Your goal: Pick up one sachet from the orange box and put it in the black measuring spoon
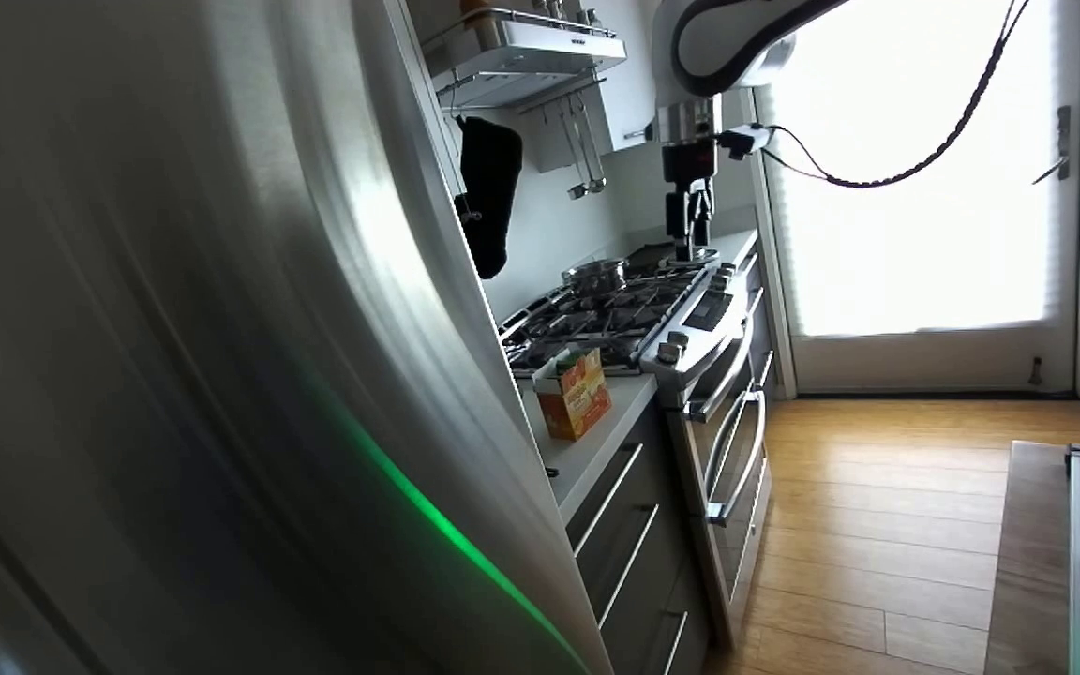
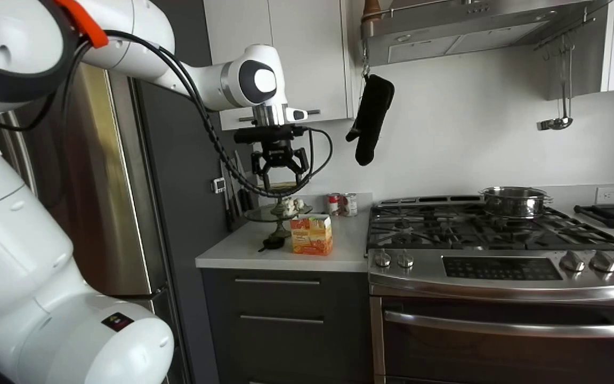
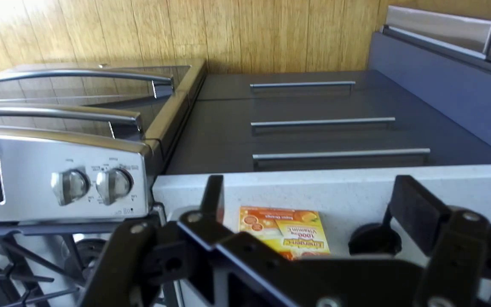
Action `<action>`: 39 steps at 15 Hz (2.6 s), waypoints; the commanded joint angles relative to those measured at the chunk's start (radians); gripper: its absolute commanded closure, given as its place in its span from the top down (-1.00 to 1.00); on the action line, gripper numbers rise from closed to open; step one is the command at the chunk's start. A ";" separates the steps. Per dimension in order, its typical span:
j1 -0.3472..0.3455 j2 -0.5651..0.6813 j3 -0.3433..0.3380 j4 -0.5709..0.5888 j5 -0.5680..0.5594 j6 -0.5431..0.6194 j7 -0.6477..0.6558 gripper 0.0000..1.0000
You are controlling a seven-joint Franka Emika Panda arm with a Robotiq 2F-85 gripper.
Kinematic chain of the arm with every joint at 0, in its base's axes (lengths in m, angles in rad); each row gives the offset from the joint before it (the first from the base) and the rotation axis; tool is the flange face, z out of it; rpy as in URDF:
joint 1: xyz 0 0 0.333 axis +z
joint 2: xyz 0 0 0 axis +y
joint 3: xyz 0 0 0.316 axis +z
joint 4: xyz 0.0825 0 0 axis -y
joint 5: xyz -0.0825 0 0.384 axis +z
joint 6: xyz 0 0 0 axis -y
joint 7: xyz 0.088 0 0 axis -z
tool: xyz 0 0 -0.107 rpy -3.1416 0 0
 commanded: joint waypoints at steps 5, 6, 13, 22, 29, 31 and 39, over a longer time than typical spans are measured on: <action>0.004 0.269 0.028 0.284 0.088 0.103 0.166 1.00; 0.003 0.313 0.033 0.319 0.085 0.131 0.196 1.00; 0.004 0.415 0.047 0.394 0.093 0.150 0.204 1.00; -0.006 0.562 0.047 0.534 0.128 0.178 0.169 1.00; -0.015 0.756 0.071 0.705 0.164 0.150 0.090 1.00; -0.015 0.801 0.075 0.749 0.159 0.139 0.098 0.90; -0.008 0.933 0.074 0.873 0.126 0.105 0.114 -0.24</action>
